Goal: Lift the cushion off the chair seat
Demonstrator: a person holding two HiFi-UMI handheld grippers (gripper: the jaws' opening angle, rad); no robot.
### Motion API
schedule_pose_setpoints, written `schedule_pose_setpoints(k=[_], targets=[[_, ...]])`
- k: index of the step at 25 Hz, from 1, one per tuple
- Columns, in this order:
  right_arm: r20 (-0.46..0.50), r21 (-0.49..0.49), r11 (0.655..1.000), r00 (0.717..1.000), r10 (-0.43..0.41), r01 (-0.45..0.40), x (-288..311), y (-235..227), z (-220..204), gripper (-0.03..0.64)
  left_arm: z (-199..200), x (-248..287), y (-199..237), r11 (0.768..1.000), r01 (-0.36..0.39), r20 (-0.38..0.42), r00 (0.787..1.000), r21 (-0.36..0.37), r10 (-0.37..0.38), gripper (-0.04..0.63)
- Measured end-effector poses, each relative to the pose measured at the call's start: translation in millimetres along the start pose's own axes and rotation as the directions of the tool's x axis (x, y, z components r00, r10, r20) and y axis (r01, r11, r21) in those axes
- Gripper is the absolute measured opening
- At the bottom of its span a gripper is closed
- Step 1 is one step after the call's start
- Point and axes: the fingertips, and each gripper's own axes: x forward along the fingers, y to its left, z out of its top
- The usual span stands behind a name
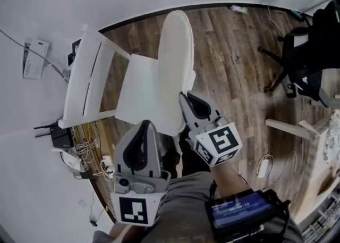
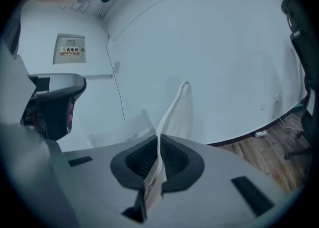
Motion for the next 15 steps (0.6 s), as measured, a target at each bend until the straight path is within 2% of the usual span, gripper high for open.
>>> schedule_pose_setpoints(k=[7,15], targets=[[0.191,-0.107,0.994,0.981,0.04,-0.02,-48,51,109,0.025,73,-28,2,0.996,-0.031,0.147,0.989,0.083,0.019,0.006],[0.368,-0.23,0.972,0.922,0.125,-0.04,-94,113,204,0.025,137,-55,7,0.985,-0.081,0.273,0.961,0.15,0.037,0.006]])
